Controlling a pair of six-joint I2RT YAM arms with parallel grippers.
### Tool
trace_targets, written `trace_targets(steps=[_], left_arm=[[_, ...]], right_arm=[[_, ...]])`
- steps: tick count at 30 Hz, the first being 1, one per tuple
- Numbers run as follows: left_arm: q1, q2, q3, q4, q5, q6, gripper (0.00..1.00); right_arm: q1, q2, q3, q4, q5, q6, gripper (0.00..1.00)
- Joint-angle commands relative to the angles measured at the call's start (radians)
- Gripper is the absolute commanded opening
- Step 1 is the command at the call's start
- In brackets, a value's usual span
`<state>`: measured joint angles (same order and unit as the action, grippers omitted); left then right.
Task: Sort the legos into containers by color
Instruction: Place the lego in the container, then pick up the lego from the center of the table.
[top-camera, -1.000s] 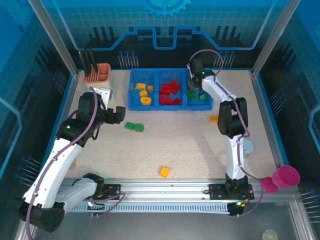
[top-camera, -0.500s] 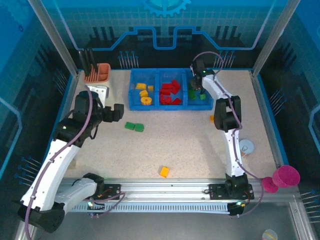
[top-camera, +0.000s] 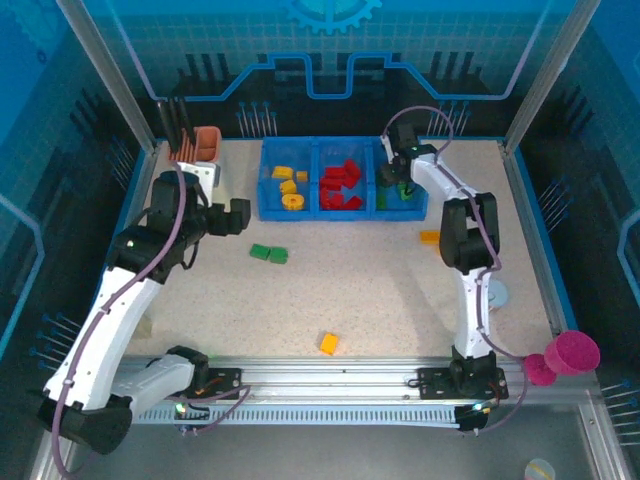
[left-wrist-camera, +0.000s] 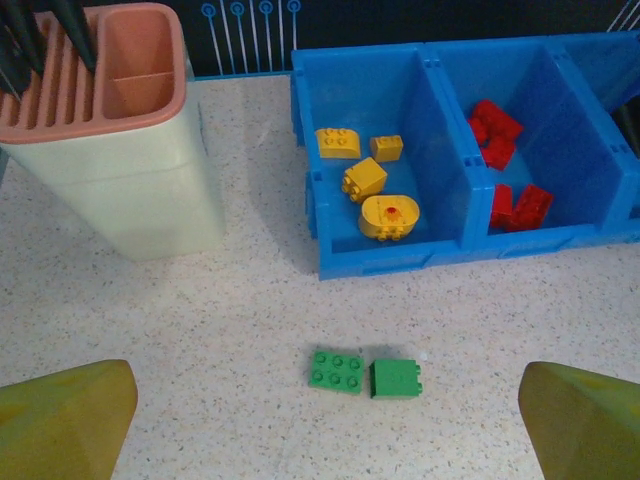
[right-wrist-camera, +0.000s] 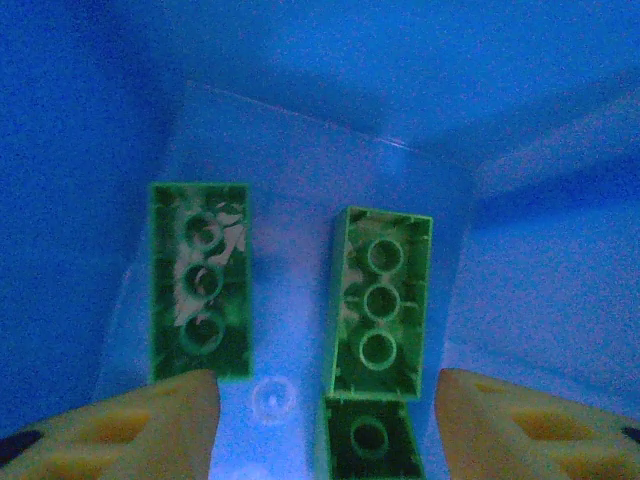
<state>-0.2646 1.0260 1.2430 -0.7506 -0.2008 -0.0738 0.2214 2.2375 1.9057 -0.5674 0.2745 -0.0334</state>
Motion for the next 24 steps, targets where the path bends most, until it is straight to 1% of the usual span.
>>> trace_targets(steps=[1,7,10,13,15,16,17,18,20,24], left_arm=[[0.007,0.021,0.035,0.020,0.037,-0.006,0.99],[0.007,0.039,0.030,0.055,0.048,-0.002,0.99],[0.007,0.059,0.046,0.056,0.058,0.016,0.99],[0.007,0.065,0.039,0.076,0.054,0.033,0.99],[0.007,0.062,0.032,0.089,0.052,0.049,0.99],[0.008,0.059,0.030,0.095,0.054,0.064,0.99],[0.008,0.054,0.030,0.098,0.051,0.077,0.99],[0.009,0.050,0.032,0.099,0.049,0.085,0.99],[0.013,0.046,0.052,0.082,0.046,0.096,0.99],[0.017,0.025,0.055,0.065,0.040,0.097,0.99]], right_arm=[[0.039,-0.151,-0.072,0.066,-0.055,-0.048,0.58],[0.120,-0.336,-0.207,0.105,-0.135,-0.109,0.59],[0.176,-0.391,-0.228,0.079,-0.221,-0.127,0.61],[0.256,-0.421,-0.285,0.079,-0.324,-0.223,0.62],[0.301,-0.437,-0.353,0.094,-0.474,-0.354,0.69],[0.322,-0.445,-0.404,0.120,-0.553,-0.425,0.75],[0.343,-0.449,-0.448,0.162,-0.581,-0.463,0.79],[0.359,-0.444,-0.463,0.179,-0.600,-0.490,0.80],[0.393,-0.416,-0.455,0.168,-0.648,-0.536,0.80],[0.456,-0.348,-0.408,0.148,-0.657,-0.581,0.80]])
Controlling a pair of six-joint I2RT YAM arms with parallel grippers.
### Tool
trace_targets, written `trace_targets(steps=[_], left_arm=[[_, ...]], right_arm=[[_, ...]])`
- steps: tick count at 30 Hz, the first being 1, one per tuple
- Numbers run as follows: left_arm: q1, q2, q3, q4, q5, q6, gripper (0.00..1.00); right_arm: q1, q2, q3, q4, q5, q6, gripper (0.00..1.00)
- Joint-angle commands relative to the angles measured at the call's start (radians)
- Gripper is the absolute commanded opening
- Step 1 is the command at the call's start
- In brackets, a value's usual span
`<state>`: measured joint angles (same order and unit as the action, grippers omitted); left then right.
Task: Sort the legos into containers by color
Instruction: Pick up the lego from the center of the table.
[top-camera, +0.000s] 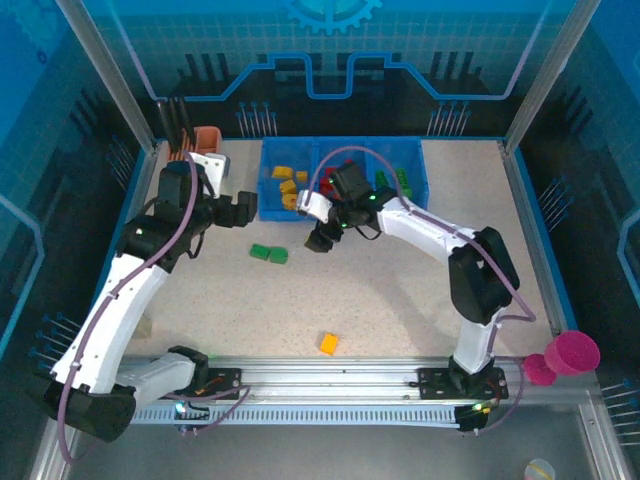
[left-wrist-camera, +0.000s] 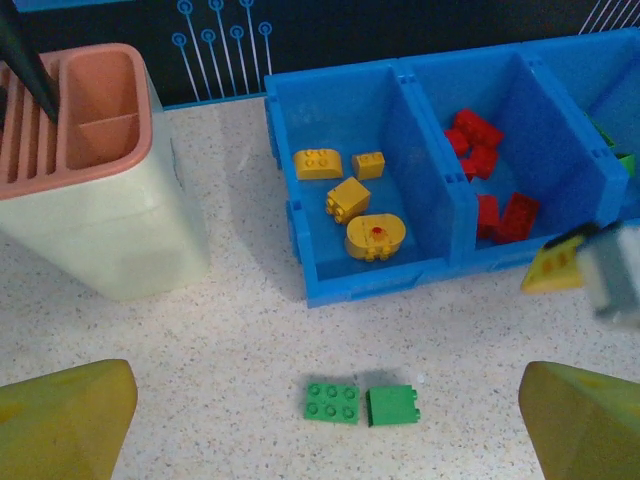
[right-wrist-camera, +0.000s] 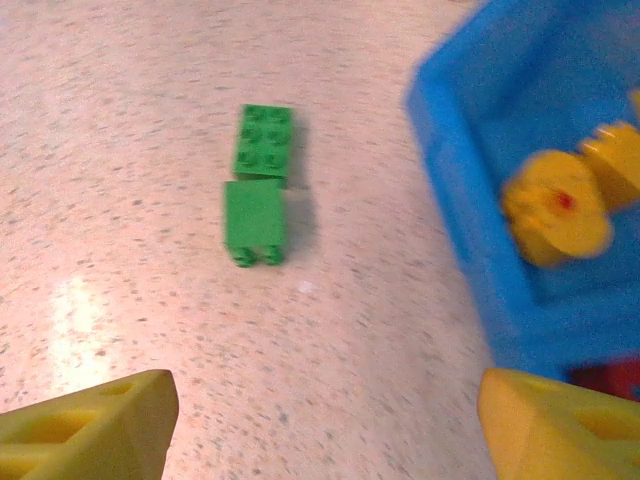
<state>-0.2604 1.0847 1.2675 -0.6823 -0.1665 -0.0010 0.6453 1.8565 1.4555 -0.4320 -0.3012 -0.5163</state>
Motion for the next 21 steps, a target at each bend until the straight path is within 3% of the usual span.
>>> trace_targets(steps=[1,21], left_arm=[[0.013,-0.042,0.022,-0.001,0.002,0.021,0.99],[0.036,-0.089,-0.053,0.035,-0.004,0.013,0.99]], right_arm=[[0.046,0.058,0.058,0.008,-0.081,-0.105,0.80],[0.158,0.374,0.309,-0.034,0.060,-0.070,0.83]])
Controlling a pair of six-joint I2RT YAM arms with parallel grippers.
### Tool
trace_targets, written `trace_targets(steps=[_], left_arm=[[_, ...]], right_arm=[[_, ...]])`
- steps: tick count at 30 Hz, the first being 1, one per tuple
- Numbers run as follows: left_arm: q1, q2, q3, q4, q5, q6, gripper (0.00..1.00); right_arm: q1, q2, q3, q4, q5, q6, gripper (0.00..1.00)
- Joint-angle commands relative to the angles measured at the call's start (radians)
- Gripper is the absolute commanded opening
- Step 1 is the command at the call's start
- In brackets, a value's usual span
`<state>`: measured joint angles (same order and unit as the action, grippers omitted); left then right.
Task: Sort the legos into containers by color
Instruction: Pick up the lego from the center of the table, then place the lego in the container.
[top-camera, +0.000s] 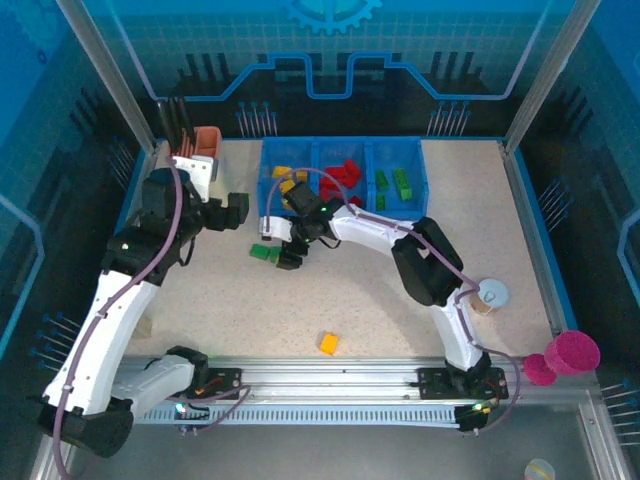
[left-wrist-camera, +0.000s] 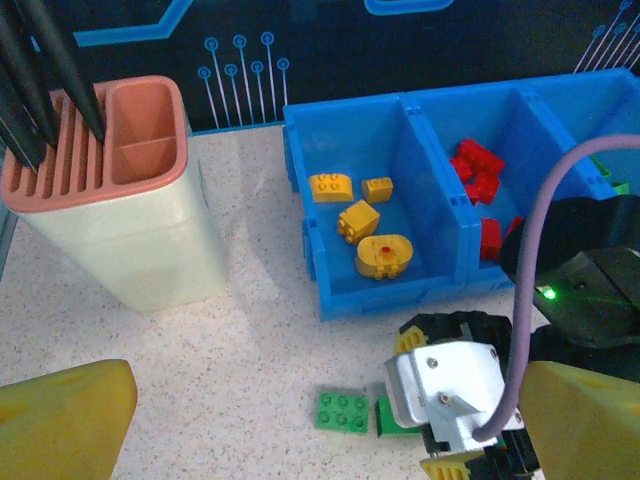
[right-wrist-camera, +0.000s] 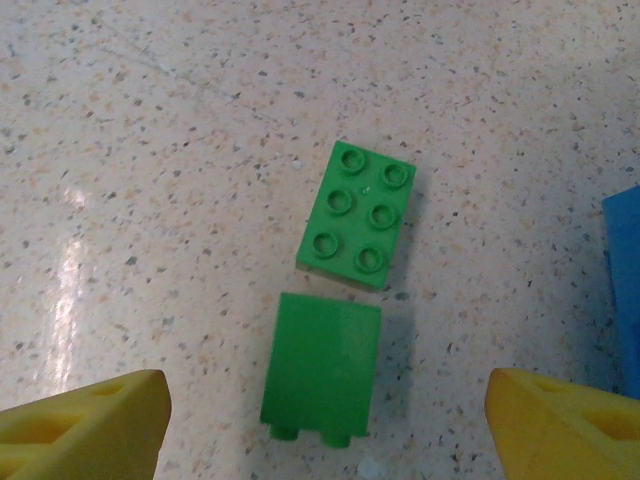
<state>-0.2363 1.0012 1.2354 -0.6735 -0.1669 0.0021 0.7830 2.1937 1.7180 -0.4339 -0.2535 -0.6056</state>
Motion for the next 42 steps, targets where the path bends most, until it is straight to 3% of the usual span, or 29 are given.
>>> trace_targets(steps=[1,9,16,20,24,26,35,42], left_arm=[[0.012,-0.001,-0.022,0.028,-0.002,0.012,0.99],[0.022,0.014,-0.025,0.040,0.007,0.022,0.99],[0.030,0.027,-0.031,0.045,0.010,0.016,0.99],[0.032,0.034,-0.031,0.048,0.010,0.012,0.99],[0.032,0.040,-0.029,0.053,0.009,0.010,0.99],[0.033,0.044,-0.025,0.051,0.009,0.009,0.99],[0.034,0.053,-0.034,0.063,0.007,0.006,0.99],[0.038,0.070,-0.041,0.089,0.018,0.003,0.99]], right_arm=[[0.026,0.047,0.056,-0.038,0.021,0.022,0.83],[0.046,0.091,0.075,-0.047,0.043,0.023,0.81],[0.046,0.121,0.100,-0.081,0.069,0.015,0.72],[0.047,0.127,0.108,-0.091,0.080,0.007,0.56],[0.047,0.125,0.100,-0.093,0.088,-0.004,0.30],[0.045,0.110,0.082,-0.091,0.107,-0.009,0.23],[-0.079,-0.164,-0.139,-0.078,0.103,0.088,0.19],[-0.251,-0.436,-0.325,-0.056,0.151,0.185,0.21]])
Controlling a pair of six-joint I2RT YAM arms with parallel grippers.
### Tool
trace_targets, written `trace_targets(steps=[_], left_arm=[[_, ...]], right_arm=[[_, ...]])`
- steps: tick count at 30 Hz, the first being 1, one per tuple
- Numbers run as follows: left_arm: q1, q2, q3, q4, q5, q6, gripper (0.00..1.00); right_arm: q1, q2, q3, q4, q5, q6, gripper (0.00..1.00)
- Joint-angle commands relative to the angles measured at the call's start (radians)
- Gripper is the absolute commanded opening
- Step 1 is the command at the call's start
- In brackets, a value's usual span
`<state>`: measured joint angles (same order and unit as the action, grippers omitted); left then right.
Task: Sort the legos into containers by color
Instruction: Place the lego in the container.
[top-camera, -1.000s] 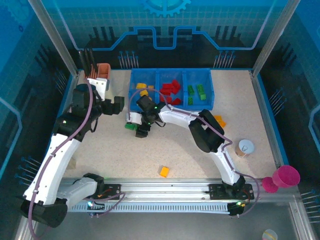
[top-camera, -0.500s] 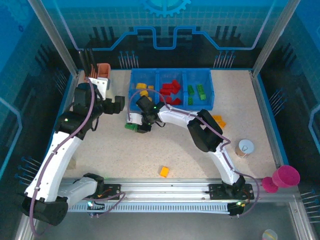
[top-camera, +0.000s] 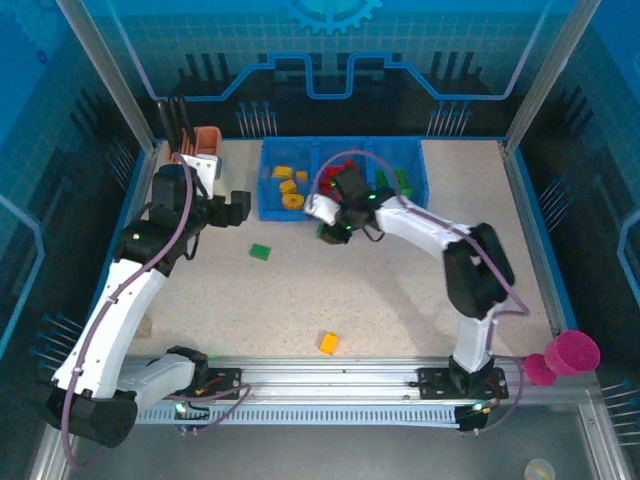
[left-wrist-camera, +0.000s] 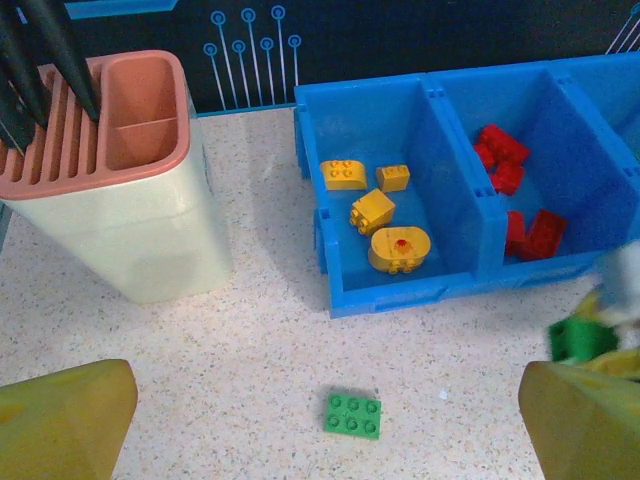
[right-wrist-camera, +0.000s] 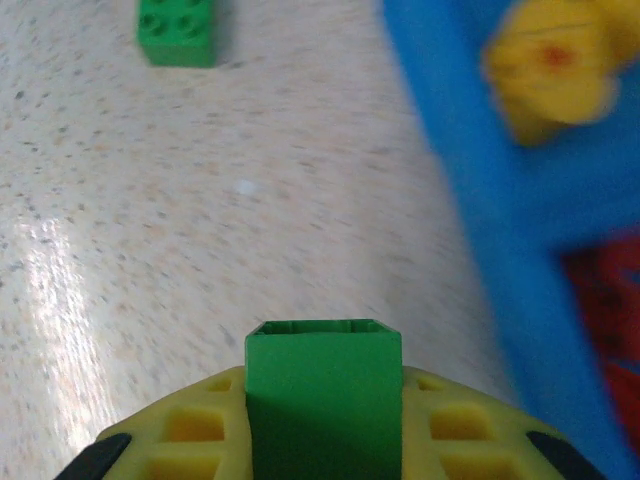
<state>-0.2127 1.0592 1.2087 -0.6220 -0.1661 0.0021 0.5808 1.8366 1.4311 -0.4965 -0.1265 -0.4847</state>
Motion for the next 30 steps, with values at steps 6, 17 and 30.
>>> trace_targets(steps=[6,17,30], left_arm=[[0.015,0.045,0.004,0.048,0.043,-0.003,0.99],[0.015,0.027,0.014,0.030,0.028,-0.010,0.99],[0.015,0.023,0.002,0.034,0.029,-0.031,0.99]], right_arm=[[-0.232,-0.143,-0.060,0.051,0.093,0.114,0.20],[-0.348,0.067,0.113,0.072,0.224,0.179,0.20],[-0.379,0.249,0.196,0.092,0.307,0.192,0.24]])
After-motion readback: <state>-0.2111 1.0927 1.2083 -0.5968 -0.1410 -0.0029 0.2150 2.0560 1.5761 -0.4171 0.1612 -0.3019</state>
